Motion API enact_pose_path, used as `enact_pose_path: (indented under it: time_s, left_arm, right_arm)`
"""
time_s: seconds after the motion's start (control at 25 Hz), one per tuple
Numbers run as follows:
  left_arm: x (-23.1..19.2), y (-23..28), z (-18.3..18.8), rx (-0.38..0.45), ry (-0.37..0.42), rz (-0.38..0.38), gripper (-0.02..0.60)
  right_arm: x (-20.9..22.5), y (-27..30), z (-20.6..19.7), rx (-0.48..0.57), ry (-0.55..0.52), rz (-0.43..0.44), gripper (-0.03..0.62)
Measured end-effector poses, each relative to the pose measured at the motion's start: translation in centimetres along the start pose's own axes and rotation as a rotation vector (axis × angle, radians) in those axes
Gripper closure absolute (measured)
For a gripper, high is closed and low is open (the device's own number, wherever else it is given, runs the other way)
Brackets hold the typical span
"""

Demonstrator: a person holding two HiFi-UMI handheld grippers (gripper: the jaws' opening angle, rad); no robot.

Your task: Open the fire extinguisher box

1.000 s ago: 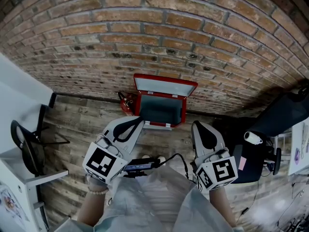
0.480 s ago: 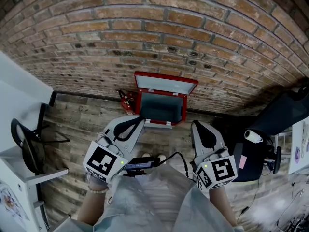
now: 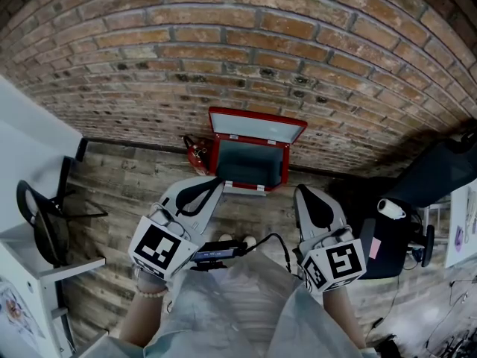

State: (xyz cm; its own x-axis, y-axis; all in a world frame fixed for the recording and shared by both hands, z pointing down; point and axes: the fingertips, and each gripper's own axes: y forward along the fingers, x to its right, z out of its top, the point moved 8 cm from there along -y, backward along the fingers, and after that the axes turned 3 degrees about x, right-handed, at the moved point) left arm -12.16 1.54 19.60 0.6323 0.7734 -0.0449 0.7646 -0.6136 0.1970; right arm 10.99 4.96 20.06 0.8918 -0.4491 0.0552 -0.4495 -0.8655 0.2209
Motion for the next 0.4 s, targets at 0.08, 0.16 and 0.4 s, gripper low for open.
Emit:
enact_pose_path:
  time_s: [0.08, 0.16, 0.4]
  left_arm:
    - [0.05, -0.05, -0.06, 0.0, 0.003, -0.001, 0.584]
    - [0.02, -0.1, -0.16, -0.003, 0.011, -0.005, 0.584]
    - [0.08, -0.08, 0.02, 0.0, -0.005, 0.004, 0.584]
  right_arm:
    - [-0.07, -0.05, -0.07, -0.001, -0.001, -0.001, 0.591]
    - [-0.13, -0.05, -0.09, -0.002, -0.001, -0.001, 0.591]
    - [-0.17, -0.08, -0.09, -0.001, -0.003, 0.001, 0.59]
